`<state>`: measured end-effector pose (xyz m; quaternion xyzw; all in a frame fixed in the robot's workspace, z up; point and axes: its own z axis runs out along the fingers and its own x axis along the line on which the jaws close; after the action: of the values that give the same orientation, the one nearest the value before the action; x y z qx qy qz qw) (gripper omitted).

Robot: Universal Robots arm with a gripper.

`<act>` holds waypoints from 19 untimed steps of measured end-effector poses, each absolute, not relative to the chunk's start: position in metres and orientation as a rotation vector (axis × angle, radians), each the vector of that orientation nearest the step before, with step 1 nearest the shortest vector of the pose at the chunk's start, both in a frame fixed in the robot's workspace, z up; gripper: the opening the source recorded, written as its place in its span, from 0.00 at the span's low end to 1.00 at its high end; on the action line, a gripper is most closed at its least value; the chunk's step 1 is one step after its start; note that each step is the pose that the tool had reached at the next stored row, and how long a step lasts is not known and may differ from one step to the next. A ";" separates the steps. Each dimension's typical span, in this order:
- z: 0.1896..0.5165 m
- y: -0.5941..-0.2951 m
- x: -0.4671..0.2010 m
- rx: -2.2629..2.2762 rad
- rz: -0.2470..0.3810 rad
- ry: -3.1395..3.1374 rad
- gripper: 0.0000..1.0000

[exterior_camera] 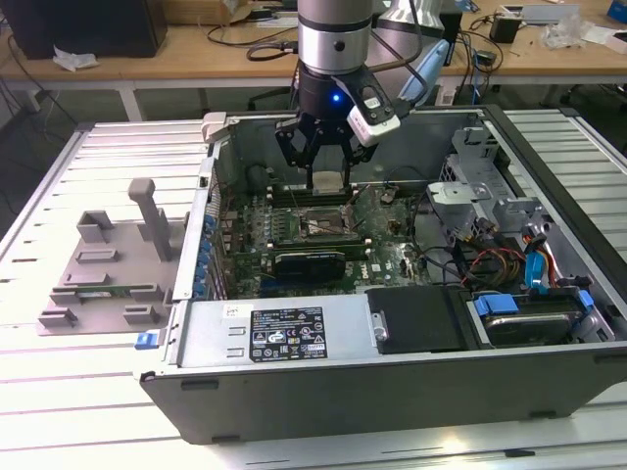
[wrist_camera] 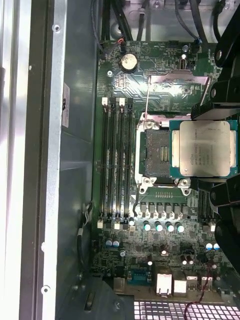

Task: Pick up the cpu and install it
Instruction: 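Place the cpu into insertion slot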

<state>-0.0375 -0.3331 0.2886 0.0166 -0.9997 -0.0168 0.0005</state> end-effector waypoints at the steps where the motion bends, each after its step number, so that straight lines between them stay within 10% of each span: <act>1: 0.289 -0.333 -0.038 0.052 -0.053 -3.140 0.54; 19: 0.288 -0.333 -0.038 -0.363 -0.053 -3.124 0.54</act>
<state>-0.0375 -0.3331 0.2880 -0.1155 -0.9932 -0.0167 -0.0017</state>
